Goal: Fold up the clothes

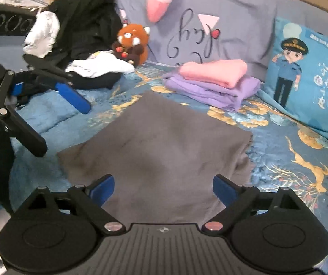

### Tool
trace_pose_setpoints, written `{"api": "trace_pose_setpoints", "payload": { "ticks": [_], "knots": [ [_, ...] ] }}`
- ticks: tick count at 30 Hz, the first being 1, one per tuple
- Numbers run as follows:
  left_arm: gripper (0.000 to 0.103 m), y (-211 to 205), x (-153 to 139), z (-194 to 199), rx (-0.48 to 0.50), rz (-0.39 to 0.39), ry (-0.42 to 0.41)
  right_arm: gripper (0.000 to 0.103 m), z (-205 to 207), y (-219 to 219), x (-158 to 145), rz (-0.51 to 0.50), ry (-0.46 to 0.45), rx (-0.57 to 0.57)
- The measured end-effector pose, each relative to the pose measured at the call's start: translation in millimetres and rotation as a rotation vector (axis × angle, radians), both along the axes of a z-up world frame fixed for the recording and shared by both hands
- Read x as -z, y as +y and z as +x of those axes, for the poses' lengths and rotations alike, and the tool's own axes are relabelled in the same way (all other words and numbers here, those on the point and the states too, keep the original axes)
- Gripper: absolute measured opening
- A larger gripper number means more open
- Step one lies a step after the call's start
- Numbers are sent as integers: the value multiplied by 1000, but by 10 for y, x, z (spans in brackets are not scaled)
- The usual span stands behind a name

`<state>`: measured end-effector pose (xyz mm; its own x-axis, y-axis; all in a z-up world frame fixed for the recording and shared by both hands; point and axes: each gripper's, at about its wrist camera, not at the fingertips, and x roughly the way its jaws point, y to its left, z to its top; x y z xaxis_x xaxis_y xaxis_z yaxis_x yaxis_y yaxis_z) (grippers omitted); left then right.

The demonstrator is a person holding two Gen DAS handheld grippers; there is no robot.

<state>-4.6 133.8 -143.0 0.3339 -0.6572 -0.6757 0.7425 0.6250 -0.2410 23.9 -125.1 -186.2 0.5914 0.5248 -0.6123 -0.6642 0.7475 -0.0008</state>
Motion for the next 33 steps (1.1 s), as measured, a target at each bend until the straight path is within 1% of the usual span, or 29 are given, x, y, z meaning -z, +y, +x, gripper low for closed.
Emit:
{"api": "trace_pose_setpoints", "payload": {
  "ticks": [2, 3, 5, 6, 8, 11, 12, 14, 15, 18, 20, 22, 23, 24, 26, 28, 29, 33],
  "knots": [
    [103, -74, 60, 11, 17, 7, 19, 94, -8, 33, 14, 12, 35, 33],
    [103, -107, 102, 37, 13, 7, 31, 94, 3, 14, 34, 35, 72, 80],
    [103, -172, 185, 92, 6, 6, 53, 93, 20, -76, 90, 116, 164, 176],
    [103, -219, 220, 144, -8, 0, 49, 93, 20, -113, 109, 144, 195, 213],
    [103, -234, 287, 260, -68, -7, 47, 93, -11, -162, 111, 155, 201, 251],
    [103, -210, 658, 570, -218, 146, 140, 93, -53, -235, 116, 173, 211, 304],
    [103, -178, 807, 633, -251, 191, 172, 94, -55, -259, 122, 183, 215, 313],
    [103, -86, 835, 597, -246, 145, 152, 93, -60, -301, 133, 201, 222, 331],
    [103, -89, 809, 599, -251, 150, 164, 93, -62, -312, 134, 205, 221, 336],
    [103, -61, 715, 551, -264, 130, 155, 93, -56, -314, 125, 206, 207, 343],
    [103, 8, 548, 470, -287, 80, 129, 93, -54, -311, 120, 205, 197, 347],
    [103, 85, 331, 347, -290, -22, 92, 94, -50, -311, 117, 205, 189, 352],
    [103, 109, 218, 259, -276, -68, 65, 94, -42, -318, 120, 209, 188, 356],
    [103, 118, 131, 187, -255, -97, 38, 94, -33, -324, 123, 212, 188, 359],
    [103, 52, 48, 76, -189, -121, 3, 94, -19, -323, 134, 215, 188, 361],
    [103, -76, 83, 43, -134, -89, 2, 93, -13, -306, 137, 211, 183, 356],
    [103, -160, 163, 61, -118, -52, 15, 94, -14, -298, 137, 207, 180, 354],
    [103, -367, 627, 283, -126, 120, 93, 94, -34, -273, 130, 180, 161, 355]
  ]
}}
